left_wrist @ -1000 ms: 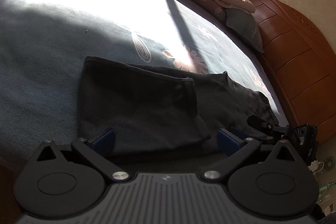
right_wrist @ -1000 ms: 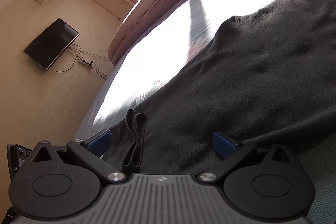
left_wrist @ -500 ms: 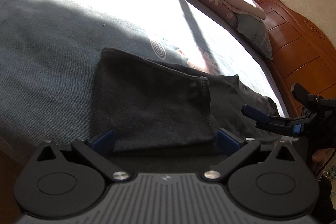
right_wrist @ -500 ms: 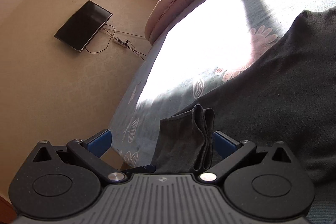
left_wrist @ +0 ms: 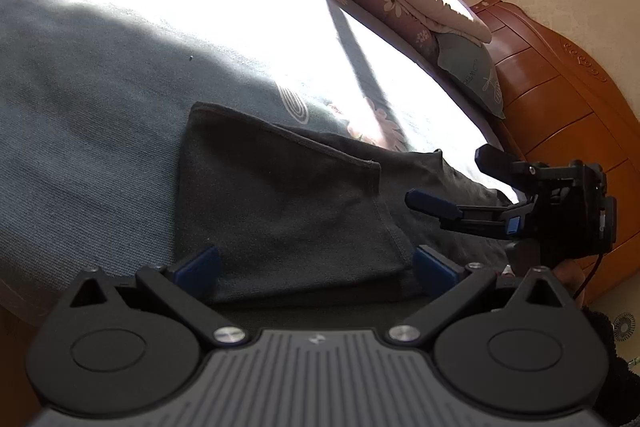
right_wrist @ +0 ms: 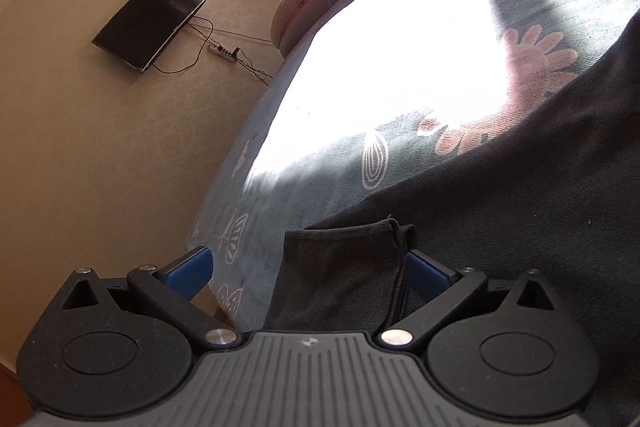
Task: Fold clothes
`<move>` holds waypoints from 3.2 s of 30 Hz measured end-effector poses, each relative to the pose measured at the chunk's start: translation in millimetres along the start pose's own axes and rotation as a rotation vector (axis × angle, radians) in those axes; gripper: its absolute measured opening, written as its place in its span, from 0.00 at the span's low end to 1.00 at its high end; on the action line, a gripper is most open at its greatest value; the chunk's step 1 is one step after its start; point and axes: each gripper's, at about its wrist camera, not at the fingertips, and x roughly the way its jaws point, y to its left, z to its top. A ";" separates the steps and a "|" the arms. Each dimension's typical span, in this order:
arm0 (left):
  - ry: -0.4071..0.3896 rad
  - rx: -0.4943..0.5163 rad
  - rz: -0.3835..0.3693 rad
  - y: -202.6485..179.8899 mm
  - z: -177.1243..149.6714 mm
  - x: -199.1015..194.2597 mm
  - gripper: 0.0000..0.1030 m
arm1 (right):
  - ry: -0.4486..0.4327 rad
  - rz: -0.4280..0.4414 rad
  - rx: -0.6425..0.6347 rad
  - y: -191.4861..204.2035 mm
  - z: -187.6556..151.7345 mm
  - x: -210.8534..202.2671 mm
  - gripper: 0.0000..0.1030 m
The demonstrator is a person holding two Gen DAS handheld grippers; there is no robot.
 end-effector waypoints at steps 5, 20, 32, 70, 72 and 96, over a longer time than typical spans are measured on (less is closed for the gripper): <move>-0.065 0.007 -0.029 -1.7 34.2 7.5 0.99 | 0.076 0.122 -0.079 23.7 -21.3 -9.7 1.00; -0.005 0.066 0.054 -26.5 35.0 39.3 0.99 | 0.118 0.087 -0.121 3.8 -53.9 -2.2 1.00; -0.005 -0.028 0.059 -17.2 12.9 50.6 0.99 | -0.188 -0.117 -0.083 -18.5 -7.3 -107.5 1.00; 0.040 0.112 0.132 -33.8 9.9 59.9 0.99 | -0.134 -0.944 -0.286 -50.6 -43.1 -141.2 1.00; 0.031 0.100 0.138 -33.8 9.5 60.1 0.99 | -0.139 -0.964 -0.278 -50.4 -42.0 -138.3 1.00; 0.179 0.272 0.065 -113.8 5.1 104.5 0.99 | -0.380 -0.569 0.116 -110.0 -23.6 -258.4 1.00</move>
